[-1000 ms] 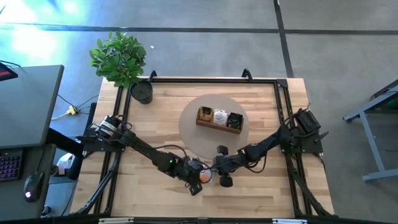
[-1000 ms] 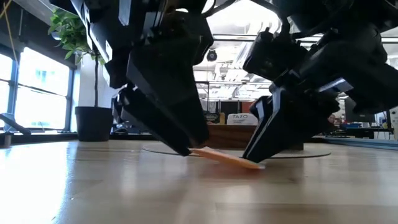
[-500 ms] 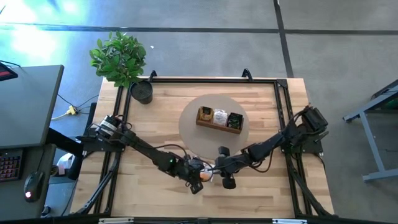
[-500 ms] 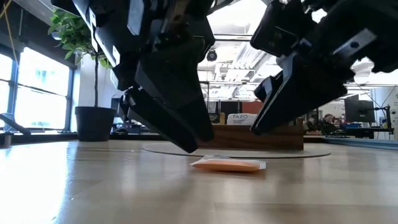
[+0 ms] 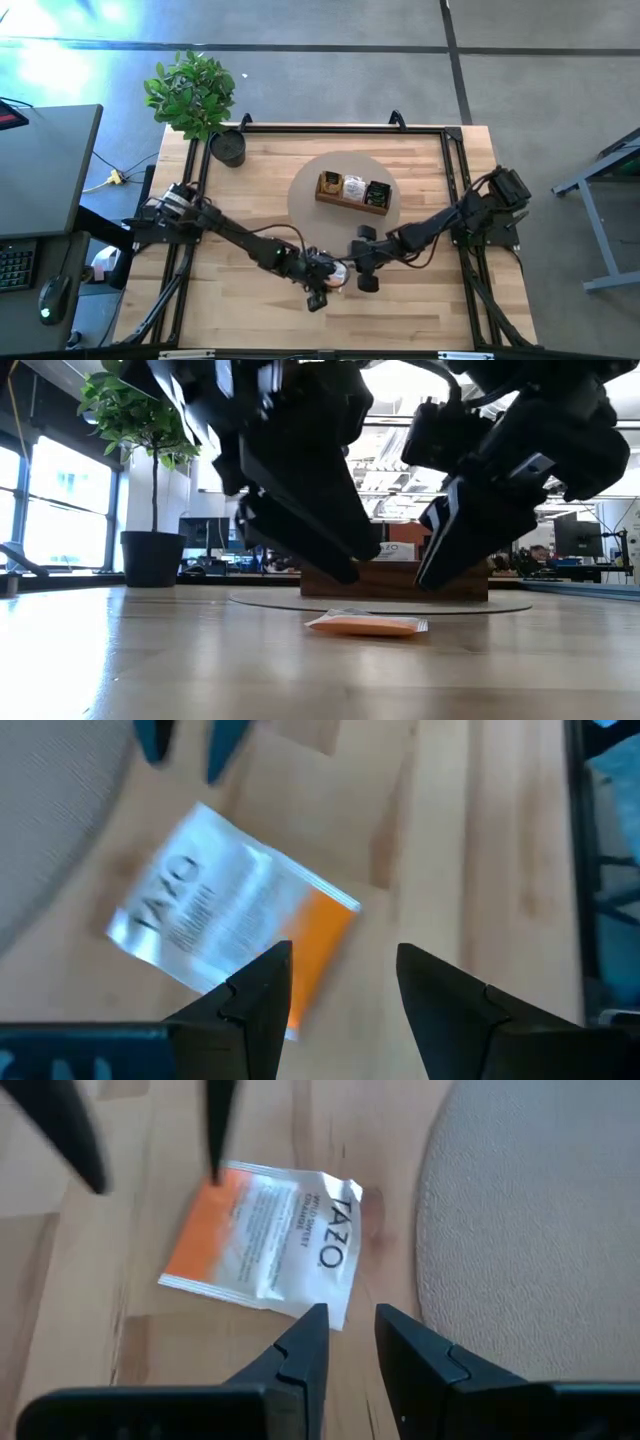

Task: Pick & Place Tea
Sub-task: Put the white tea bag into the middle section of the wooden organizer

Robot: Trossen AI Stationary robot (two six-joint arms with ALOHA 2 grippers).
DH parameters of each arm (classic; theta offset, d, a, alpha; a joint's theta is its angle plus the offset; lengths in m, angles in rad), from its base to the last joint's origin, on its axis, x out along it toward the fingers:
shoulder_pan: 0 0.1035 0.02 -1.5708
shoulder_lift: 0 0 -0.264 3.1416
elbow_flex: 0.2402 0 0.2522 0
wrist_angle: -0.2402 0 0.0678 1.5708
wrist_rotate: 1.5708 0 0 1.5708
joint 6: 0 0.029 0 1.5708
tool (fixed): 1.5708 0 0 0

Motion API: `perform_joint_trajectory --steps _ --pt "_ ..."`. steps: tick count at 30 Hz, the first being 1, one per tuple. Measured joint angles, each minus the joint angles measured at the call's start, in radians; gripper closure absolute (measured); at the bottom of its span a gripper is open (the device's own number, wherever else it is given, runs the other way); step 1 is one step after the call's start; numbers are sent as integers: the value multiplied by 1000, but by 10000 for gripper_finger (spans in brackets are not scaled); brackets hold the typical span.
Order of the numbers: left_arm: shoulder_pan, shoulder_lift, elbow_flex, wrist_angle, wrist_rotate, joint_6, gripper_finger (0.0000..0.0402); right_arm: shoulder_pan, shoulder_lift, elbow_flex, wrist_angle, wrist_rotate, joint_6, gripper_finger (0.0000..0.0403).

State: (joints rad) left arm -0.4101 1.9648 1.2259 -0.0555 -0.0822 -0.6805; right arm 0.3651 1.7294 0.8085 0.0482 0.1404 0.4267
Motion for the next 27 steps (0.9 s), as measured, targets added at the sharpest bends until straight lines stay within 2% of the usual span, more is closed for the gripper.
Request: perform_joint_trajectory --steps 4,10,16,24,27 --pt "12 0 0 0 -44 56 222 -16 0 0 20 -26 -52 308" --pt "10 28 2 0 -63 94 222 -19 5 0 24 -125 -122 270" --pt "11 64 4 9 -63 101 222 -19 15 0 53 -68 -112 242" --pt "11 90 5 21 -82 102 222 -26 78 1 76 -71 19 237" --pt "10 91 5 15 -94 102 222 -40 78 2 75 -103 78 237"
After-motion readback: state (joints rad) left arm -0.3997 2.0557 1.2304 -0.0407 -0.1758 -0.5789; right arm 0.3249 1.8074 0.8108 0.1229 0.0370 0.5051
